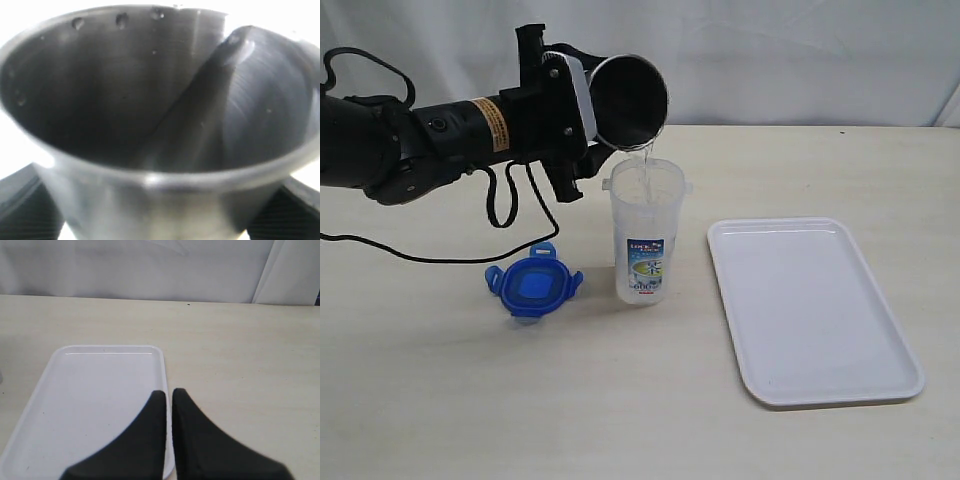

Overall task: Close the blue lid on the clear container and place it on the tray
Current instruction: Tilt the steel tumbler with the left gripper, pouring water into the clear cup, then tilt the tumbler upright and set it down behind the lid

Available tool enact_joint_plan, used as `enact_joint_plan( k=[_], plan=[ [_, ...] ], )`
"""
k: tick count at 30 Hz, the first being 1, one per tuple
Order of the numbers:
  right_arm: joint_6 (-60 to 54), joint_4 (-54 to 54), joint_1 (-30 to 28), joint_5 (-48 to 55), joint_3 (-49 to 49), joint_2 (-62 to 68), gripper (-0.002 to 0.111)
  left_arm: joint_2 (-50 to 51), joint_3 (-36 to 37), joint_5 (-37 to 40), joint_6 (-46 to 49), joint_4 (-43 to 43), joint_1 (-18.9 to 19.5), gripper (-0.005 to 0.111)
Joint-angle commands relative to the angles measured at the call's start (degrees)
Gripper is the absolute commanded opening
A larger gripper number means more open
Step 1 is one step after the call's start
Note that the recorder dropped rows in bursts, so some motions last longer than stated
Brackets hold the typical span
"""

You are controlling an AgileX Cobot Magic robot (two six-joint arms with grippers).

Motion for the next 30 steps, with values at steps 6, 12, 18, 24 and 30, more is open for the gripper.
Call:
enact_joint_plan(
  k=[6, 12, 18, 24, 30],
  plan=[
    [0.21, 0.10, -0.36, 0.09, 0.19, -0.25, 0.005, -0.98, -1.12, 1.69, -19.14, -11.04, 0.00, 0.000],
    [0.21, 0.10, -0.36, 0.09, 0.19, -0.25, 0.005, 0.28, -1.12, 0.87, -31.20, -15.36, 0.87, 0.000],
    [0.21, 0.10, -0.36, 0.09, 0.19, -0.25, 0.005, 4.76, -5.01, -1.08, -46.03, -15.29, 5.03, 0.000],
    [0.21, 0.10, -0.36, 0.09, 0.19, -0.25, 0.005, 10.01, -11.75, -1.18, -48.61, -15.15, 9.01, 0.000],
    [0.21, 0.10, -0.36, 0.09, 0.19, -0.25, 0.005, 17.18, -20.57, -1.04, -51.89, -15.15, 11.99, 0.000]
  ],
)
